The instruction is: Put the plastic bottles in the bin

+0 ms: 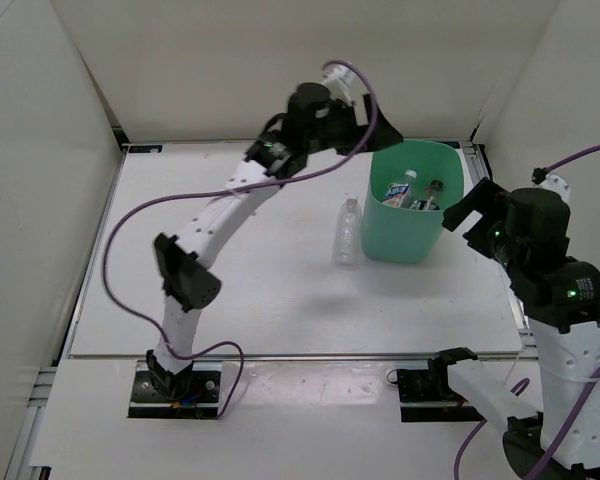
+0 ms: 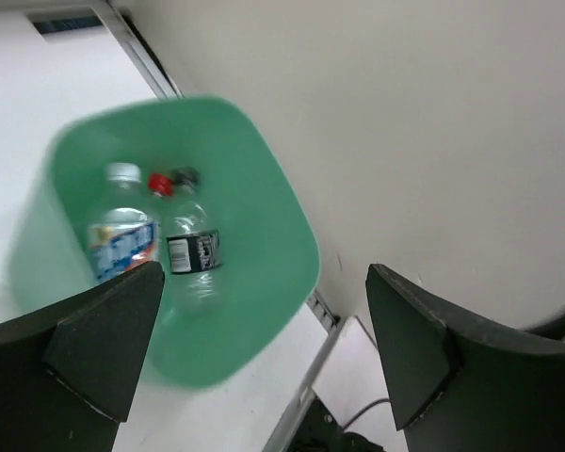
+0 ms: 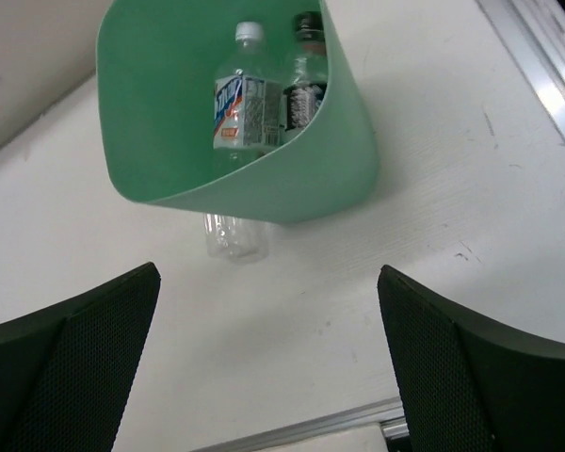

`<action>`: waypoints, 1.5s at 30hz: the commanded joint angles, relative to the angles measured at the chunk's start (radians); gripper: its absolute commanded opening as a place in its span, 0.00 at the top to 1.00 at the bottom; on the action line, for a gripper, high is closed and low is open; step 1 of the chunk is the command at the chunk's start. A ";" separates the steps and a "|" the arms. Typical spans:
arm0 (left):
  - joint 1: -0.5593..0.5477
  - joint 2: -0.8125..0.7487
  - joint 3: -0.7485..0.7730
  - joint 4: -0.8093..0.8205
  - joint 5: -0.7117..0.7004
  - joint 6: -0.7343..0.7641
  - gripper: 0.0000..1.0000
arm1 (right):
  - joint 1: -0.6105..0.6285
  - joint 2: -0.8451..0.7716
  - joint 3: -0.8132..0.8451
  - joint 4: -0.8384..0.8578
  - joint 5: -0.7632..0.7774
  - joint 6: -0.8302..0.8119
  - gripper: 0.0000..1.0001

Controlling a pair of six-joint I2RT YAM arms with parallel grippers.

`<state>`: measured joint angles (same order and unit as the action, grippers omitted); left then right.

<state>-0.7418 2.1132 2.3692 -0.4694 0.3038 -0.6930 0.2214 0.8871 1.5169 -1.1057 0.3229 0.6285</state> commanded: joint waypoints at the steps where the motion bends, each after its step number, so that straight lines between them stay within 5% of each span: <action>1: 0.077 -0.364 -0.136 0.048 -0.074 0.087 0.00 | -0.005 -0.043 -0.151 0.176 -0.114 -0.087 0.00; 6: 0.140 -0.619 -0.652 0.038 -0.138 0.120 0.00 | 0.004 -0.056 -0.227 0.228 -0.122 -0.075 0.00; 10: 0.238 -0.574 -0.882 0.029 0.099 0.119 0.17 | 0.004 -0.056 -0.227 0.228 -0.113 -0.096 0.00; 14: 0.286 -0.343 -0.849 0.029 0.337 0.101 0.01 | 0.004 -0.056 -0.207 0.219 -0.102 -0.136 0.00; 23: 0.256 -0.029 -0.618 0.018 0.301 0.061 0.01 | 0.004 -0.085 -0.187 0.172 -0.114 -0.156 0.00; 38: 0.194 0.186 -0.512 0.018 0.320 0.041 0.01 | 0.004 -0.063 -0.144 0.129 -0.154 -0.188 0.00; 45: 0.185 0.293 -0.340 0.018 0.389 0.000 0.01 | 0.004 -0.063 -0.153 0.129 -0.154 -0.188 0.00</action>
<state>-0.5499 2.4088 1.9373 -0.4683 0.6415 -0.6788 0.2230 0.8265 1.3350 -0.9897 0.1761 0.4660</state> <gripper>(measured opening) 0.994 0.998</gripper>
